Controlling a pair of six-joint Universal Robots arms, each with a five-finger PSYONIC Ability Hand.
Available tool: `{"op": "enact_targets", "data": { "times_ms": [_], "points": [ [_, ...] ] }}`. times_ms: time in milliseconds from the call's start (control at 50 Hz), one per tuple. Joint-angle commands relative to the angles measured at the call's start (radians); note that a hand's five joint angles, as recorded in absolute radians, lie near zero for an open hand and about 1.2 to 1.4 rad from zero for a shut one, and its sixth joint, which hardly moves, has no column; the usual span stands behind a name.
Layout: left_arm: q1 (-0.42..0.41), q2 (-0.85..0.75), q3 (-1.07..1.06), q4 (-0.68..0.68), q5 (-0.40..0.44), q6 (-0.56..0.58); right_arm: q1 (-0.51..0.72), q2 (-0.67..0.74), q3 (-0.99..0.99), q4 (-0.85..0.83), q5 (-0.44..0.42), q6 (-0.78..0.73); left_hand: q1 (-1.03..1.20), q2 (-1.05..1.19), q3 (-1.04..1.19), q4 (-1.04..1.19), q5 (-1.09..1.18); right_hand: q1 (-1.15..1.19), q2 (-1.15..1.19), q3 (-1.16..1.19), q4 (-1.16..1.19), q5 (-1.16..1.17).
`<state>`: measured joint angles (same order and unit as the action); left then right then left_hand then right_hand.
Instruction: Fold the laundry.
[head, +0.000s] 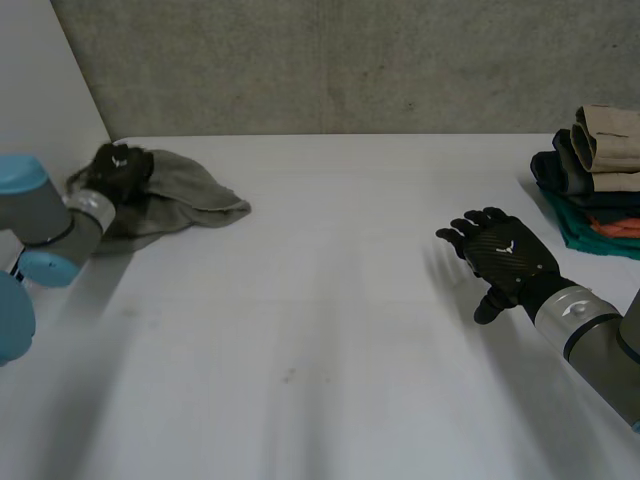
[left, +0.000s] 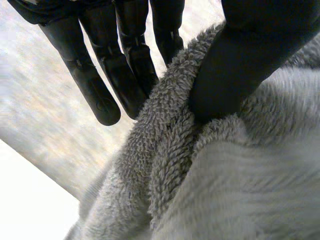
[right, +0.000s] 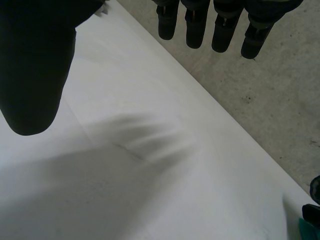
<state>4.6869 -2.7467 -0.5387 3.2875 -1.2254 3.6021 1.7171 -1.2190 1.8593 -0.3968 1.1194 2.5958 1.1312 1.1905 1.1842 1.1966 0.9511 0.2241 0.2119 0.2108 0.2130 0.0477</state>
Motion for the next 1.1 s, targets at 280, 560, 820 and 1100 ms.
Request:
{"op": "enact_targets", "data": {
  "times_ms": [280, 560, 820, 1100],
  "points": [
    [-0.387, 0.794, -0.603, 0.196, -0.075, -0.525, -0.021, -0.069, 0.003, 0.000, 0.048, 0.021, 0.265, 0.206, 0.212, 0.200, 0.271, -0.050, -0.037, -0.036, -0.038, -0.048],
    [-0.570, 0.508, -0.662, 0.025, -0.157, -0.465, -0.040, -0.145, 0.008, 0.042, 0.099, 0.199, 0.265, 0.206, 0.212, 0.200, 0.271, -0.050, -0.037, -0.036, -0.038, -0.048],
    [-0.597, 0.616, -0.776, -0.072, -0.184, -0.444, -0.037, -0.146, -0.069, 0.246, 0.112, 0.343, -0.565, -0.624, -0.618, -0.630, -0.559, -0.050, -0.037, -0.036, -0.038, -0.048],
    [-0.551, 0.762, -0.966, 0.056, -0.163, -0.431, -0.022, -0.224, -0.111, 0.619, 0.105, 0.325, -0.592, -0.651, -0.645, -0.657, -0.586, -0.050, -0.037, -0.036, -0.038, -0.048]
  ]
}}
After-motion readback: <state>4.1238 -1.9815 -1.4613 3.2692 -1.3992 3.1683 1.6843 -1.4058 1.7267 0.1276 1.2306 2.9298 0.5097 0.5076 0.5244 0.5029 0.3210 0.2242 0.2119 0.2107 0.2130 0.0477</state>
